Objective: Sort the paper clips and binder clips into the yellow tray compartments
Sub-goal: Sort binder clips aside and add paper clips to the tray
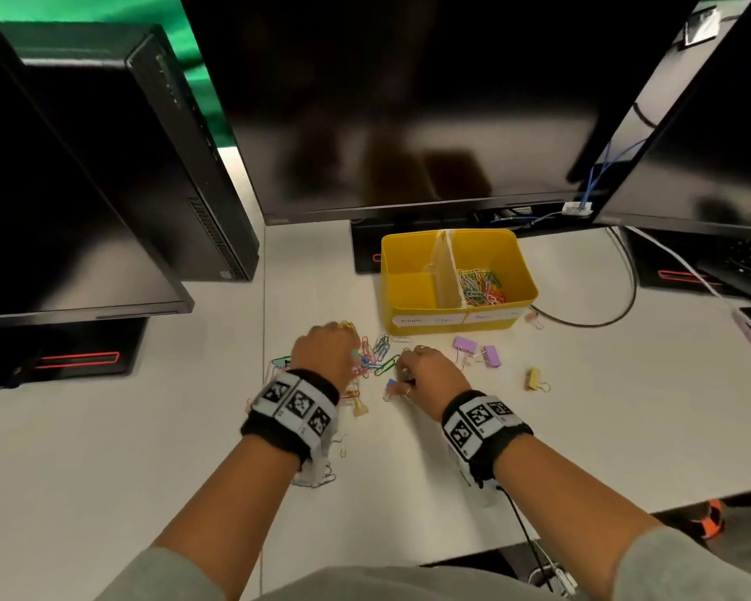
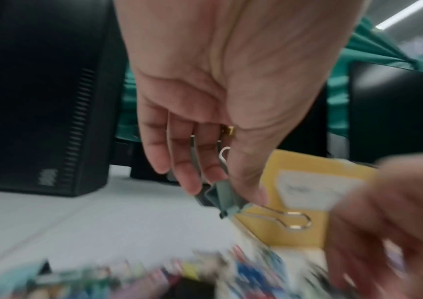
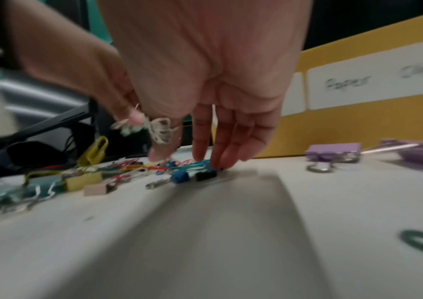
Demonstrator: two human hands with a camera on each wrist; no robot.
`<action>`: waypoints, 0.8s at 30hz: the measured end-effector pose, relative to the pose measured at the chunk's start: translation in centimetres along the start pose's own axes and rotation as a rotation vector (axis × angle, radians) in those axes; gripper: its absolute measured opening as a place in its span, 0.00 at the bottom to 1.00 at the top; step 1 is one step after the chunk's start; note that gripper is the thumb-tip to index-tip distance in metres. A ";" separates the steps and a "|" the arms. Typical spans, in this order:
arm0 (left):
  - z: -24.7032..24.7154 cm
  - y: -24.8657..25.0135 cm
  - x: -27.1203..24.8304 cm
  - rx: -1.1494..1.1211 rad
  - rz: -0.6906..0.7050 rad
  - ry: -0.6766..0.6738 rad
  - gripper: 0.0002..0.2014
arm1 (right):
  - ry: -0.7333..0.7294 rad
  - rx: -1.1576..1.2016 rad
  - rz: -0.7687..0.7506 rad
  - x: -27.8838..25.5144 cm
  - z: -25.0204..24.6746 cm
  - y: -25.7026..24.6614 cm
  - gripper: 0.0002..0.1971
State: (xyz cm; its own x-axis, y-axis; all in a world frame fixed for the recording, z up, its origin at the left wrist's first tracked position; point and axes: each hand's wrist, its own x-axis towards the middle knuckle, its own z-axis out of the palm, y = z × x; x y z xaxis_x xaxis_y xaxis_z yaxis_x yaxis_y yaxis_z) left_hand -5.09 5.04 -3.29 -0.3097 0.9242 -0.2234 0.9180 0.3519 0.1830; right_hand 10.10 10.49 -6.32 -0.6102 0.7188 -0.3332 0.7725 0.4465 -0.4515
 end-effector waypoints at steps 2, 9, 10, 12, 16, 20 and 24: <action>-0.9 -1.3 1.0 -0.118 -0.108 0.026 0.12 | -0.032 -0.019 0.010 0.3 0.5 -0.6 0.18; -0.1 -2.7 3.7 -0.275 -0.288 -0.017 0.15 | -0.007 -0.006 0.011 0.6 1.9 -1.9 0.14; 0.1 -2.5 3.7 -0.236 -0.278 -0.008 0.17 | 0.001 0.000 0.012 0.6 2.0 -1.9 0.14; 0.4 -2.0 3.1 -0.112 -0.228 0.034 0.18 | 0.006 -0.006 0.011 0.6 2.0 -2.0 0.14; 1.0 -0.3 1.0 -0.016 0.009 0.039 0.17 | 0.012 0.024 -0.003 0.8 1.7 -1.6 0.13; 3.3 1.2 -1.4 0.211 0.201 -0.151 0.22 | 0.120 0.136 0.039 0.3 0.0 -0.1 0.12; 4.6 1.0 -2.8 0.345 0.194 -0.234 0.27 | 0.296 0.191 0.130 -0.4 -2.4 3.6 0.10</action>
State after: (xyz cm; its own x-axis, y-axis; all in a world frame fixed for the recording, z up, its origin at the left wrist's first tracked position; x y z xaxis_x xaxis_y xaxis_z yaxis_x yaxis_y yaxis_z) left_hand -2.15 2.13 -6.86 -0.0958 0.8958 -0.4339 0.9946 0.0689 -0.0773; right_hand 13.55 13.06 -5.83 -0.4106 0.8982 -0.1572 0.7763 0.2539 -0.5770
